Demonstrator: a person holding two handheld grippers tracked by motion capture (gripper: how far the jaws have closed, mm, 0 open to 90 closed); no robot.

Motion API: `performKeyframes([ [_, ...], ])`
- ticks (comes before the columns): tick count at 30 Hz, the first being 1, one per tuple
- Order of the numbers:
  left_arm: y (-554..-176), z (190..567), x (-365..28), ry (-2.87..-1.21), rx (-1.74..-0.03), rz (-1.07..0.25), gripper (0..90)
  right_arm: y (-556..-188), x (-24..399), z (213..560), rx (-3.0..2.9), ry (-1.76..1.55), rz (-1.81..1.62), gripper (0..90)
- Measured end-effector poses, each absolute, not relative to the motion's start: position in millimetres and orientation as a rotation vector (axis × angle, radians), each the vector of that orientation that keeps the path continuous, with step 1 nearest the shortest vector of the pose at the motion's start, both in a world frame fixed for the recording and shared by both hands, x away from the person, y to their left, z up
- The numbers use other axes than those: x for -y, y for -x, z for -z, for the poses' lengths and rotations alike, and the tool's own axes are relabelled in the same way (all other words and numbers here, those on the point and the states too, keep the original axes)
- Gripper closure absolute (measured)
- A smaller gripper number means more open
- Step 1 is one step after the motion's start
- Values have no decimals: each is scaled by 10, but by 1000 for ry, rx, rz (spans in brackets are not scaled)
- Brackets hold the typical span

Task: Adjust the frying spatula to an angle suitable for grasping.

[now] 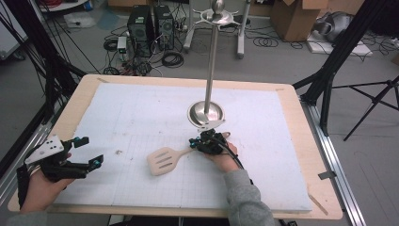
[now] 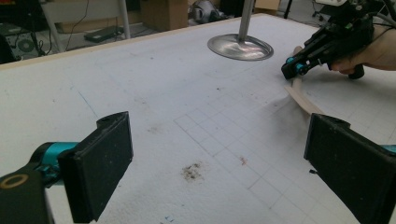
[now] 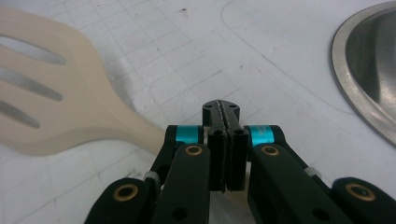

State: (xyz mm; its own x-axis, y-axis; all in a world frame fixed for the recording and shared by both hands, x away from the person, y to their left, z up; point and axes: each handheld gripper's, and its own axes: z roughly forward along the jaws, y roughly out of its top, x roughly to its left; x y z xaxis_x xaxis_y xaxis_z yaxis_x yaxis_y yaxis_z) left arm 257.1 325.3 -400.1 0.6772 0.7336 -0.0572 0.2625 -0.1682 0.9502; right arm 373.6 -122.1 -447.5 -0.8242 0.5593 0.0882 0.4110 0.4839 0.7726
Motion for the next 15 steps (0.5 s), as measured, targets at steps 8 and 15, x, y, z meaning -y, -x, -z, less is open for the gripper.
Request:
performKeyframes([
  [8, -2586, 4003, -3241, -1735, -804, -500, 83, -3639, 1335, 4477, -2576, -842, -1270, 900],
  [15, -2607, 4002, -3239, -1729, -801, -495, 83, -3526, 1425, 4458, -2605, -846, -1247, 900],
])
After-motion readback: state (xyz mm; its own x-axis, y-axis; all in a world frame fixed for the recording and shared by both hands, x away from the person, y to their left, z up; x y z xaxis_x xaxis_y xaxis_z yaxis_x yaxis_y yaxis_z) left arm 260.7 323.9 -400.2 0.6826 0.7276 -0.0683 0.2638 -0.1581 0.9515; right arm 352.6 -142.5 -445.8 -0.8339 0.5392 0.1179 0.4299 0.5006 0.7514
